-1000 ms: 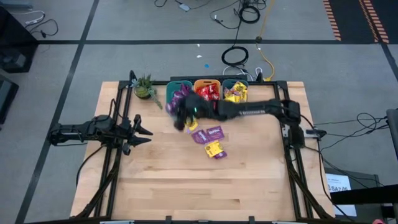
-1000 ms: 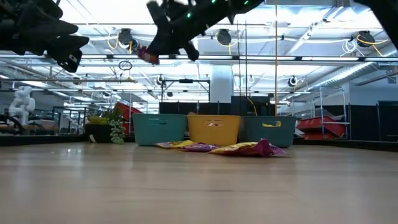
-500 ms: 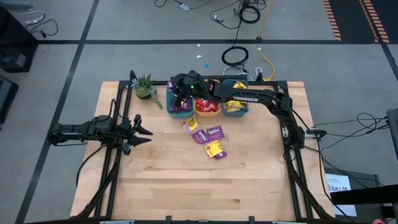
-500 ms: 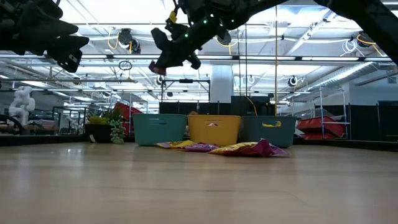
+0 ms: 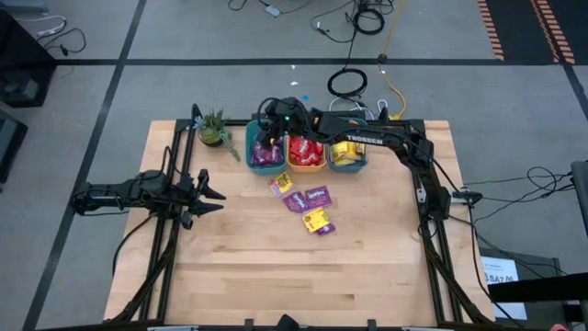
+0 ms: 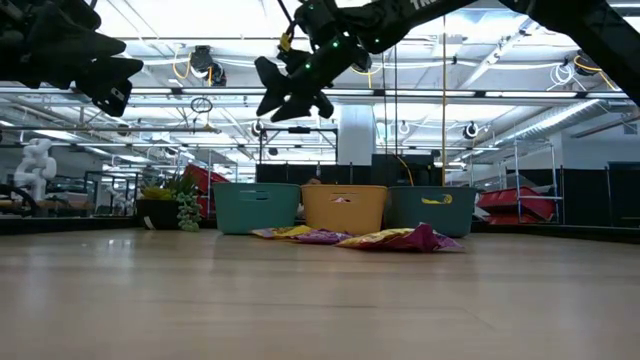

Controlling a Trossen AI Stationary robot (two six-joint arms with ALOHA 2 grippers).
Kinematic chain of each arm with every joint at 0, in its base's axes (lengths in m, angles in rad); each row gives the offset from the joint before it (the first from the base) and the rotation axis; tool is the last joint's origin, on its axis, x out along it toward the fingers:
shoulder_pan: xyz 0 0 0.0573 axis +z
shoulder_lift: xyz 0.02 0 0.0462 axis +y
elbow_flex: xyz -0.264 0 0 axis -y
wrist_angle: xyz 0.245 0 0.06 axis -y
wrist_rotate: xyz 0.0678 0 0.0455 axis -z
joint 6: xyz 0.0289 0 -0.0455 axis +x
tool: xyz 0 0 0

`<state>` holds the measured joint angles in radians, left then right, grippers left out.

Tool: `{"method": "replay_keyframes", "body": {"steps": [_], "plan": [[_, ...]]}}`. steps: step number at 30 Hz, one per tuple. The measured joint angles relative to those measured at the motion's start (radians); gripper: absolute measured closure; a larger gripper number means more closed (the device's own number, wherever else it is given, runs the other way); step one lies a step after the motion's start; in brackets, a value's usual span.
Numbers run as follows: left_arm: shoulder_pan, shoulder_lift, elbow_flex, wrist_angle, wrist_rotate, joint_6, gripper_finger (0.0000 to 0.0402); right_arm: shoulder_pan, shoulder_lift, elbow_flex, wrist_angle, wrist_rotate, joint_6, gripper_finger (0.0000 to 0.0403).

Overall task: Sort candy
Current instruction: Put the violet candy into the blue bin

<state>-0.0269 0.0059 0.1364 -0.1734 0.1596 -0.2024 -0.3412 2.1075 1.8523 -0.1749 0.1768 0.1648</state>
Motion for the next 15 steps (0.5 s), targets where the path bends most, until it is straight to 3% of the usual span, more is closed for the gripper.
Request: {"method": "replay_keyframes", "body": {"steps": [8, 15], "plan": [[0.000, 0.000, 0.000, 0.000, 0.000, 0.000, 0.0259, 0.001, 0.000, 0.000, 0.000, 0.000, -0.001, 0.0167], [0.000, 0.000, 0.000, 0.000, 0.000, 0.000, 0.0259, 0.001, -0.035, 0.000, -0.087, 0.000, -0.004, 0.0154]]}}
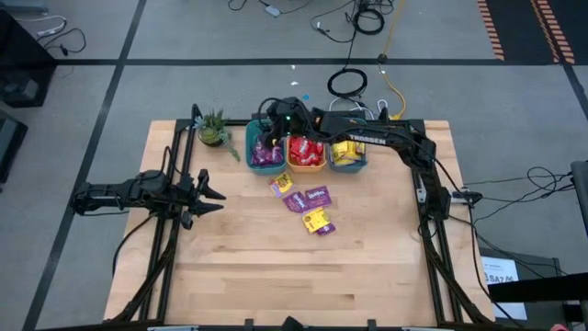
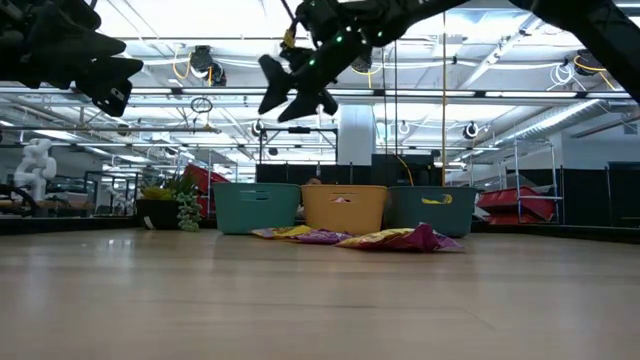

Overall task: Sort candy
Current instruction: Put the violet candy into the blue bin

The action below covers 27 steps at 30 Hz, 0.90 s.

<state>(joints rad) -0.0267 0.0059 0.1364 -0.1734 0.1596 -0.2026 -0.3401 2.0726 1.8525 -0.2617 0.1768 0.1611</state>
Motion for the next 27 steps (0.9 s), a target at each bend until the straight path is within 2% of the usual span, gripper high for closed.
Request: {"method": "replay_keyframes", "body": {"steps": [6, 10, 15, 18, 20, 24, 27], "plan": [[0.000, 0.000, 0.000, 0.000, 0.000, 0.000, 0.0259, 0.000, -0.117, 0.001, -0.281, 0.007, 0.027, 0.0154], [0.000, 0.000, 0.000, 0.000, 0.000, 0.000, 0.0259, 0.016, -0.207, 0.001, -0.394, 0.021, 0.061, 0.0154], [0.000, 0.000, 0.000, 0.000, 0.000, 0.000, 0.0259, 0.064, -0.322, -0.046, -0.553, 0.140, 0.159, 0.0154], [0.000, 0.000, 0.000, 0.000, 0.000, 0.000, 0.0259, 0.120, -0.415, -0.181, -0.589, 0.241, 0.270, 0.0154], [0.000, 0.000, 0.000, 0.000, 0.000, 0.000, 0.0259, 0.166, -0.491, -0.308, -0.558, 0.268, 0.377, 0.0154], [0.000, 0.000, 0.000, 0.000, 0.000, 0.000, 0.0259, 0.263, -0.625, -0.584, -0.404, 0.299, 0.645, 0.0154], [0.000, 0.000, 0.000, 0.000, 0.000, 0.000, 0.0259, 0.341, -0.668, -0.746, -0.299, 0.336, 0.813, 0.0154]]}}
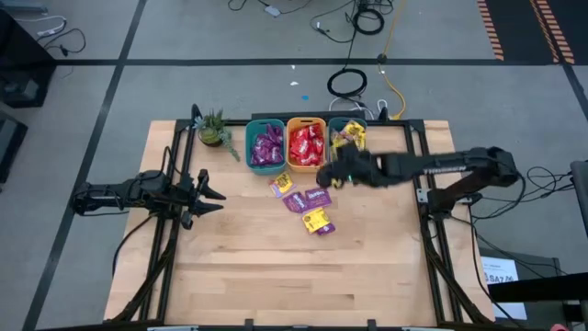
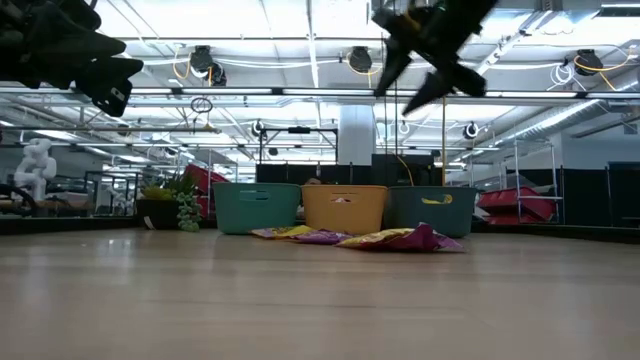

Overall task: Sort candy
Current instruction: Put the violet candy into the blue bin

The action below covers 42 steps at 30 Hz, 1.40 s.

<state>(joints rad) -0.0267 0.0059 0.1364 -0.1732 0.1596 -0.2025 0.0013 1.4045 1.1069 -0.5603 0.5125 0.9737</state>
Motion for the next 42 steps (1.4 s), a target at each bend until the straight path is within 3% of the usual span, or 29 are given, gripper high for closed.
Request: {"method": "replay_keyframes", "body": {"steps": [5, 9, 14, 22, 26, 30, 33, 36, 42], "plan": [[0.000, 0.000, 0.000, -0.001, 0.000, 0.000, 0.0259, 0.120, 0.062, -0.164, 0.124, 0.077, 0.071, 0.0154], [0.000, 0.000, 0.000, 0.000, 0.000, 0.000, 0.0259, 0.151, 0.163, -0.226, 0.272, 0.087, 0.086, 0.0154], [0.000, 0.000, 0.000, 0.000, 0.000, 0.000, 0.0259, 0.135, 0.321, -0.233, 0.353, 0.127, 0.073, 0.0154], [0.000, 0.000, 0.000, -0.001, 0.000, 0.000, 0.0259, 0.096, 0.565, -0.228, 0.643, 0.152, 0.028, 0.0156], [0.000, 0.000, 0.000, 0.000, 0.000, 0.000, 0.0259, 0.084, 0.634, -0.222, 0.717, 0.138, 0.099, 0.0199], [0.000, 0.000, 0.000, 0.000, 0.000, 0.000, 0.0259, 0.088, 0.621, -0.227, 0.732, 0.102, 0.096, 0.0310], [0.000, 0.000, 0.000, 0.000, 0.000, 0.000, 0.0259, 0.090, 0.555, -0.232, 0.718, -0.029, 0.006, 0.0386], [0.000, 0.000, 0.000, 0.000, 0.000, 0.000, 0.0259, 0.086, 0.467, -0.238, 0.658, -0.079, -0.056, 0.0393], [0.000, 0.000, 0.000, 0.000, 0.000, 0.000, 0.0259, 0.064, 0.260, -0.235, 0.626, -0.070, -0.168, 0.0403]]}}
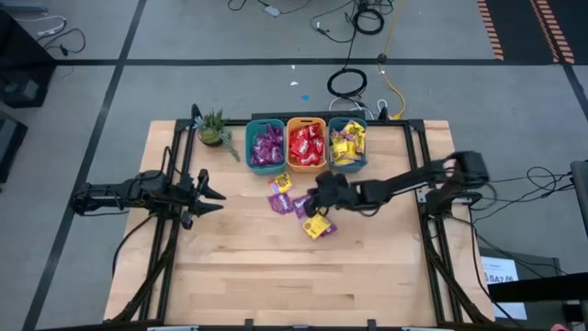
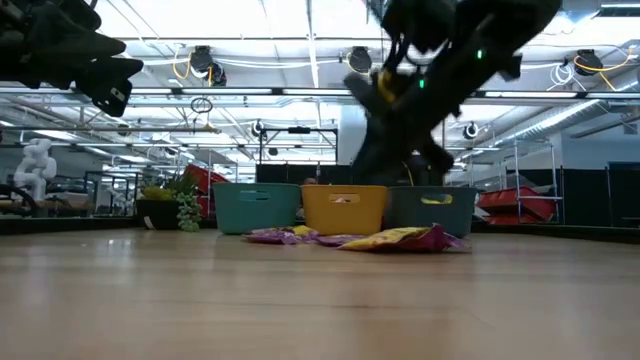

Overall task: Sort candy
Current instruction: Put the violet candy into the blue bin

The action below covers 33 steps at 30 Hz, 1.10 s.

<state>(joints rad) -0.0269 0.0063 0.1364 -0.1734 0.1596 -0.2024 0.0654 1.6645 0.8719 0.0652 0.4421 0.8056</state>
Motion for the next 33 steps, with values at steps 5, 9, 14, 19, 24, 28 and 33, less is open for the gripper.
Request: {"method": "replay_keyframes", "body": {"steps": [5, 9, 14, 19, 24, 28, 33], "plan": [[0.000, 0.000, 0.000, 0.000, 0.000, 0.000, 0.0259, -0.011, -0.091, 0.000, -0.011, 0.010, -0.146, 0.0403], [0.000, 0.000, 0.000, 0.000, 0.000, 0.000, 0.0259, -0.005, -0.078, 0.000, -0.062, 0.014, -0.246, 0.0403], [0.000, 0.000, 0.000, 0.000, 0.000, 0.000, 0.0259, -0.005, -0.018, 0.001, -0.056, -0.098, -0.265, 0.0371], [0.000, 0.000, 0.000, 0.000, 0.000, 0.000, 0.0259, -0.006, 0.048, 0.000, -0.039, -0.102, -0.264, 0.0288], [0.000, 0.000, 0.000, 0.000, 0.000, 0.000, 0.0259, -0.005, 0.105, 0.001, 0.057, -0.101, -0.344, 0.0176], [0.000, 0.000, 0.000, 0.000, 0.000, 0.000, 0.0259, -0.005, 0.158, 0.001, 0.166, -0.103, -0.425, 0.0096], [0.000, 0.000, 0.000, 0.000, 0.000, 0.000, 0.0259, -0.005, 0.249, 0.003, 0.217, -0.104, -0.433, 0.0037]]}}
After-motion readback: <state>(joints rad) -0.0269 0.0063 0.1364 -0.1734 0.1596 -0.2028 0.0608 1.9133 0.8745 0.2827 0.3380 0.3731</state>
